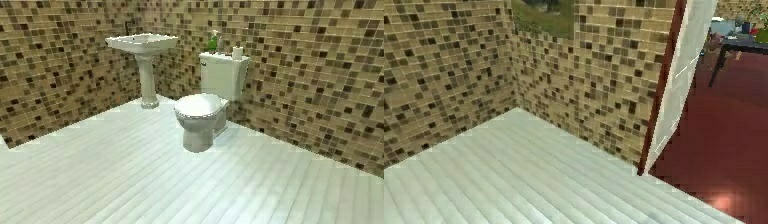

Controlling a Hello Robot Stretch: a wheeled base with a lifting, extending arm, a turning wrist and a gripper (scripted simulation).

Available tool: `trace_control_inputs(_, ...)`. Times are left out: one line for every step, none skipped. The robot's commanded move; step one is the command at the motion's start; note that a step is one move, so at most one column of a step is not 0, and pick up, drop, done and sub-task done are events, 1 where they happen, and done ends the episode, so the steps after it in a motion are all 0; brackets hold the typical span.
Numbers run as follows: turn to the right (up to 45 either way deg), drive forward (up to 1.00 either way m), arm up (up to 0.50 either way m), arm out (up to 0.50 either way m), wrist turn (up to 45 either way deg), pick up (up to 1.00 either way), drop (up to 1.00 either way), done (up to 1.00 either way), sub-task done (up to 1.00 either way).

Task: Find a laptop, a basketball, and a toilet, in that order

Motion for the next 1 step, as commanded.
trace_control_inputs(0.0,0.85,0.0,0.0,0.0,0.0,0.0,0.0,0.0)
